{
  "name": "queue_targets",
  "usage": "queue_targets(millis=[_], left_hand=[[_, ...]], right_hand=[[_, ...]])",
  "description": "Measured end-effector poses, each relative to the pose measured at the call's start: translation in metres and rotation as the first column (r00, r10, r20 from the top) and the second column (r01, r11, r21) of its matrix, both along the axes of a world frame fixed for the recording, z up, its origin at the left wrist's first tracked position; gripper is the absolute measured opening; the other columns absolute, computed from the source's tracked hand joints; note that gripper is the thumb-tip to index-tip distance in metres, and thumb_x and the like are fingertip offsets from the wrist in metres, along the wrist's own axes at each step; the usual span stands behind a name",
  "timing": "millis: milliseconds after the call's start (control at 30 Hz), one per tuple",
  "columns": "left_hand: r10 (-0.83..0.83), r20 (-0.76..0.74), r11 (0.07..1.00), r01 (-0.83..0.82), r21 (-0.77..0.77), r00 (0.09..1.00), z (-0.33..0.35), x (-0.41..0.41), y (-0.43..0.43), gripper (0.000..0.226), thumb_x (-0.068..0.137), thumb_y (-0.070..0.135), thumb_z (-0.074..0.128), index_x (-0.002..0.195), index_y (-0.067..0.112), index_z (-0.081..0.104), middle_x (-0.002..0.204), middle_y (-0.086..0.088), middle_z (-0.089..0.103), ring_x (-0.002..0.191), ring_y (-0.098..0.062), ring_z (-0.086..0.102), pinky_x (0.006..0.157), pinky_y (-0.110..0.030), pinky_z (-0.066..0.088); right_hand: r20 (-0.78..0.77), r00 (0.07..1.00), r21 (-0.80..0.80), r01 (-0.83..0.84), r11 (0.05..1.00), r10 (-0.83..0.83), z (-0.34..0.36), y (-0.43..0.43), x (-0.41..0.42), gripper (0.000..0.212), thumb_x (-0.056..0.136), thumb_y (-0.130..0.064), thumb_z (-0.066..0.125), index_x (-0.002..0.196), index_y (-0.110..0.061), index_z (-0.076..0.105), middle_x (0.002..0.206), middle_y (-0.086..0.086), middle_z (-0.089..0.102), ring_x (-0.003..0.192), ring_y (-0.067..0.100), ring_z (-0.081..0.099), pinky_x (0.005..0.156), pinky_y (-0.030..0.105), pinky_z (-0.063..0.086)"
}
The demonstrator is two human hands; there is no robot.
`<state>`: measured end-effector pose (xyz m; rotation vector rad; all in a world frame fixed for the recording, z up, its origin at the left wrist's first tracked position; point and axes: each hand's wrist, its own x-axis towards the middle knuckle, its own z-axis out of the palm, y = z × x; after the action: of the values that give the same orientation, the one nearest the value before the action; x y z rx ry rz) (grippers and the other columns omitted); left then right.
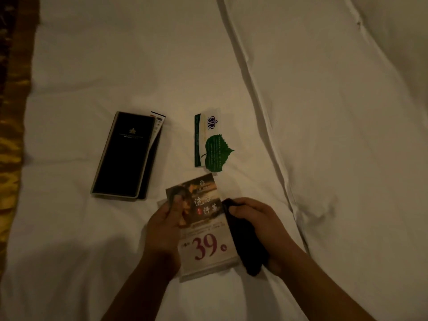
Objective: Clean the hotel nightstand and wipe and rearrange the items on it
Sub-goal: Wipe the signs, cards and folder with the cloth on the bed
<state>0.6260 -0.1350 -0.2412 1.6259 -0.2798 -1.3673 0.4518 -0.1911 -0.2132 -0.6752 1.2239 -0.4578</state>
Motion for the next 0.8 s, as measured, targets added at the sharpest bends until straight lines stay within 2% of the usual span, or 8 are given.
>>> queue_targets(millis=[133,267,367,467,567,633,733,800], left_hand=[[0.049,0.096,0.999,-0.051,0.017,0.994,-0.003,-0.006,-0.009,0.019,0.097,0.038,0.061,0.103,0.023,0.070,0.087,-0.011,0.078,0.070,-0.019,0.076,0.061,-0.034,0.058],[0.001,0.095,0.998,0.004,-0.055,0.995,0.004,-0.018,-0.014,0.018,0.103,0.032,0.050,0.118,0.033,0.060,0.097,-0.006,0.072,0.076,-0.002,0.072,0.061,-0.017,0.055],[-0.012,-0.220,1.000,0.012,0.000,0.975,0.017,-0.025,-0.016,0.039,0.086,0.055,0.059,0.100,0.025,0.079,0.099,-0.008,0.077,0.086,-0.018,0.076,0.073,-0.033,0.059],[-0.066,-0.528,0.998,0.061,-0.027,0.847,0.018,-0.026,-0.012,0.060,0.060,0.066,0.058,0.089,0.020,0.084,0.097,-0.012,0.079,0.083,-0.024,0.077,0.063,-0.033,0.060],[-0.051,-0.602,0.999,0.047,-0.022,0.797,0.022,-0.023,-0.009,0.052,0.068,0.057,0.059,0.088,0.016,0.084,0.096,-0.014,0.079,0.082,-0.025,0.078,0.060,-0.032,0.061],[-0.044,-0.632,0.999,0.039,-0.021,0.774,0.023,-0.019,-0.007,0.046,0.078,0.048,0.070,0.103,0.010,0.081,0.109,-0.015,0.077,0.099,-0.025,0.075,0.075,-0.034,0.063],[-0.026,-0.699,1.000,0.012,-0.026,0.715,0.026,-0.016,-0.009,0.063,0.071,0.046,0.082,0.123,0.012,0.072,0.121,-0.015,0.071,0.113,-0.027,0.069,0.094,-0.037,0.058],[-0.097,-0.682,0.995,0.076,-0.061,0.725,0.026,-0.015,-0.009,0.060,0.076,0.055,0.072,0.124,0.018,0.071,0.122,-0.014,0.072,0.109,-0.027,0.071,0.085,-0.037,0.062]], right_hand=[[0.132,0.991,0.071,-0.015,0.997,0.006,0.006,0.011,0.001,0.015,0.081,-0.021,0.067,0.092,-0.014,0.075,0.091,0.016,0.075,0.077,0.032,0.071,0.062,0.034,0.056],[0.024,0.996,-0.189,-0.080,0.979,0.086,0.009,0.020,0.024,0.012,0.081,-0.023,0.067,0.089,-0.026,0.075,0.084,0.001,0.075,0.074,0.019,0.072,0.067,0.025,0.057],[-0.099,0.995,-0.410,-0.057,0.910,0.017,0.007,0.017,0.041,0.017,0.084,-0.022,0.066,0.094,-0.035,0.072,0.090,-0.008,0.074,0.083,0.011,0.071,0.075,0.028,0.058],[-0.337,0.932,-0.599,-0.101,0.794,-0.135,0.000,0.002,0.045,0.019,0.087,-0.021,0.067,0.103,-0.031,0.069,0.100,-0.010,0.068,0.094,0.002,0.064,0.086,0.025,0.053],[-0.430,0.880,-0.668,-0.162,0.726,-0.200,0.001,0.003,0.043,0.020,0.088,-0.018,0.066,0.104,-0.028,0.066,0.102,-0.012,0.062,0.094,-0.002,0.058,0.083,0.021,0.050],[-0.404,0.907,-0.728,-0.239,0.642,-0.121,0.005,0.015,0.048,0.019,0.088,-0.022,0.065,0.105,-0.028,0.064,0.100,-0.014,0.060,0.094,0.001,0.059,0.080,0.020,0.049],[-0.376,0.924,-0.796,-0.285,0.534,-0.067,0.009,0.018,0.052,0.023,0.087,-0.026,0.062,0.110,-0.026,0.064,0.104,-0.011,0.060,0.098,0.008,0.058,0.082,0.021,0.048],[-0.438,0.887,-0.783,-0.299,0.546,-0.143,0.004,0.005,0.046,0.024,0.086,-0.022,0.064,0.111,-0.020,0.068,0.105,-0.005,0.063,0.099,0.013,0.058,0.085,0.023,0.047]])
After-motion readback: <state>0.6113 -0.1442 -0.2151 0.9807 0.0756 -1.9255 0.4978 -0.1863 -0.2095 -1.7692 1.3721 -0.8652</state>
